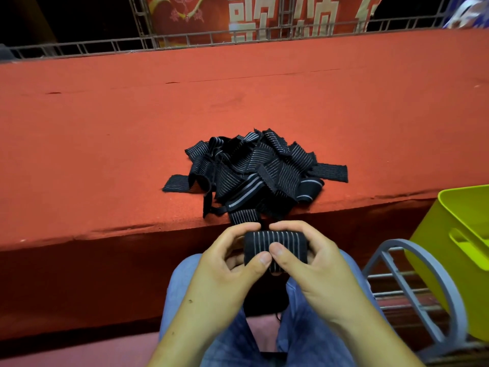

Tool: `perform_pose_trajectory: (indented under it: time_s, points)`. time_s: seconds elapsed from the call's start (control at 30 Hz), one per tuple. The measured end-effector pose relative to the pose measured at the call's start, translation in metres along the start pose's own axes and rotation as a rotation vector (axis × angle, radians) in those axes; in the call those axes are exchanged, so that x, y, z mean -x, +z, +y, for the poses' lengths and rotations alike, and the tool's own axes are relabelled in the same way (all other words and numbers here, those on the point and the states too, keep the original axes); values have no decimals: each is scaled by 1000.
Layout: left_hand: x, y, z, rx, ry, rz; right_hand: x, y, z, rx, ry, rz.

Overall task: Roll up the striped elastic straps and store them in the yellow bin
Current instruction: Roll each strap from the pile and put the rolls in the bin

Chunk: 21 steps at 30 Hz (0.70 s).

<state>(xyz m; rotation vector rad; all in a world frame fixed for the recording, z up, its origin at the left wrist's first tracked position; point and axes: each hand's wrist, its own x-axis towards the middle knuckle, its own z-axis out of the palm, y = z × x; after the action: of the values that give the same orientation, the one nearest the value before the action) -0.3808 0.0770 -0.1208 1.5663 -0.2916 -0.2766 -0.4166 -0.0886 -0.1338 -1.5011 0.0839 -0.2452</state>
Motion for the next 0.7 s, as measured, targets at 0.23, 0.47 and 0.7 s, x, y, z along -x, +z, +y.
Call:
perform_pose_trajectory:
  time_s: [0.23, 0.47, 0.7]
  points:
    - [-16, 12, 4, -28, 51, -69, -5, -16, -9, 81, -92, 52]
    - [-33, 35, 12, -110, 145, -124, -9, -57, -18, 85, -19, -30]
    - [-56, 62, 25, -385, 252, -251, -15, -111, -46, 396, 2, -118]
